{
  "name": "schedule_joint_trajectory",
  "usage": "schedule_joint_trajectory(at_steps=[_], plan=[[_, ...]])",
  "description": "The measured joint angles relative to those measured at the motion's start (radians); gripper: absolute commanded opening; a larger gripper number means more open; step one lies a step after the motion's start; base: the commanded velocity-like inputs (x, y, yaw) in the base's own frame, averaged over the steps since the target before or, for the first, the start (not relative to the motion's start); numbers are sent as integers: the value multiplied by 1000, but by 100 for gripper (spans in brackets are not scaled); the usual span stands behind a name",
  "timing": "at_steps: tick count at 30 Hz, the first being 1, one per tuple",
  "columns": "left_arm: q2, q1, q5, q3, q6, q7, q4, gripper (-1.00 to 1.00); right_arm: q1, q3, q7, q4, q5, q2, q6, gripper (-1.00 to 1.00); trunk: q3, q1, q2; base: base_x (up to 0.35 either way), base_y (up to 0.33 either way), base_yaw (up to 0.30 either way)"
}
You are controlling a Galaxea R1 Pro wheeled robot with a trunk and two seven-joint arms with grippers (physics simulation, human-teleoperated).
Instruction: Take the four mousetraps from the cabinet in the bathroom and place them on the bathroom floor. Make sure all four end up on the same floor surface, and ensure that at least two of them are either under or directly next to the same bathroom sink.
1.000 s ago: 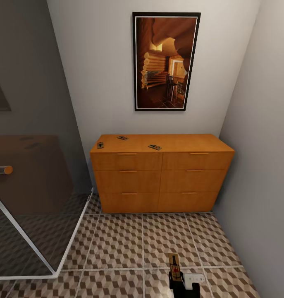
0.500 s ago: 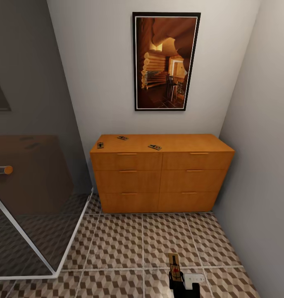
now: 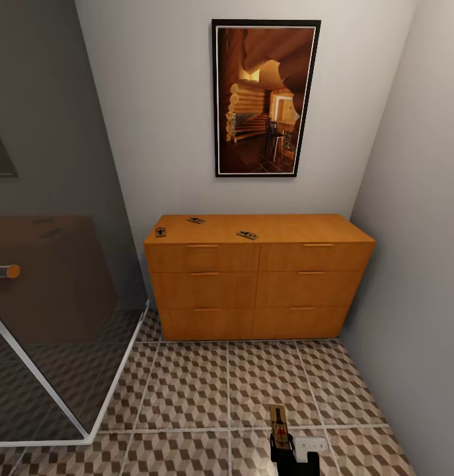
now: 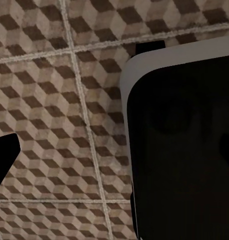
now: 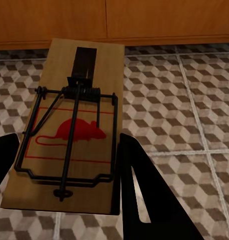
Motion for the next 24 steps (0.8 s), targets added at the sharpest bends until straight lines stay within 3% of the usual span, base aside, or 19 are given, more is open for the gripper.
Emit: schedule_joint_trajectory(at_steps=[24], plan=[[0,0,0,0,0,0,0,100,0,0,0,0,0,0,0,-100,0,0,0,0,0,0]])
